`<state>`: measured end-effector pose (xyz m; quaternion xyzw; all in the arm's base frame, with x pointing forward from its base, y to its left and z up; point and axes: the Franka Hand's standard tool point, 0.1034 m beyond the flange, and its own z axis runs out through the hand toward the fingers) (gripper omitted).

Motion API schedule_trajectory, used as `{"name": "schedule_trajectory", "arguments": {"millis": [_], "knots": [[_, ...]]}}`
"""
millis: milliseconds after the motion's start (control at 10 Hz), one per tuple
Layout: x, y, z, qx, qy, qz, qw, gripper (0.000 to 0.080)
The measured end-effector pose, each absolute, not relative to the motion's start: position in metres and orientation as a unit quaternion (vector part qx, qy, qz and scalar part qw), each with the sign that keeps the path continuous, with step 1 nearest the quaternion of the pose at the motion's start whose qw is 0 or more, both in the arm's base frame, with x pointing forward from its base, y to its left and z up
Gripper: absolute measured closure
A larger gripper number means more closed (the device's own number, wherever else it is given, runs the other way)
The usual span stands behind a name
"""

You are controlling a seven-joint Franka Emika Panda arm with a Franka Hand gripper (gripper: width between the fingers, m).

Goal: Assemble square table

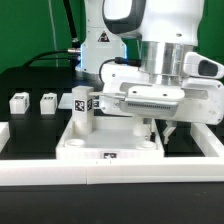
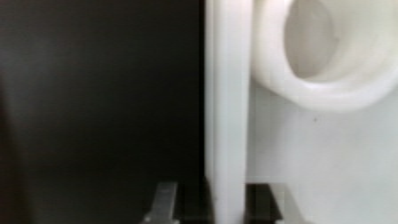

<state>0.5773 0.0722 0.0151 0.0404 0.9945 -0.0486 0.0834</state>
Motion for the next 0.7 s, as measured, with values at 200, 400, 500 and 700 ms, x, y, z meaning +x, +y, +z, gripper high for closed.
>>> {"name": "schedule_trajectory", "arguments": {"millis": [200,400,500,700], "knots": [[0.579,0.095,0.012,0.051,0.995,-0.058,0.066,0.0736],[0.583,0.11,0.015,0.048,0.995,-0.075,0.046,0.0736],[0.583,0.115,0.016,0.045,0.995,-0.081,0.039,0.0736],[0.581,0.127,0.017,0.04,0.995,-0.081,0.033,0.0736]]}}
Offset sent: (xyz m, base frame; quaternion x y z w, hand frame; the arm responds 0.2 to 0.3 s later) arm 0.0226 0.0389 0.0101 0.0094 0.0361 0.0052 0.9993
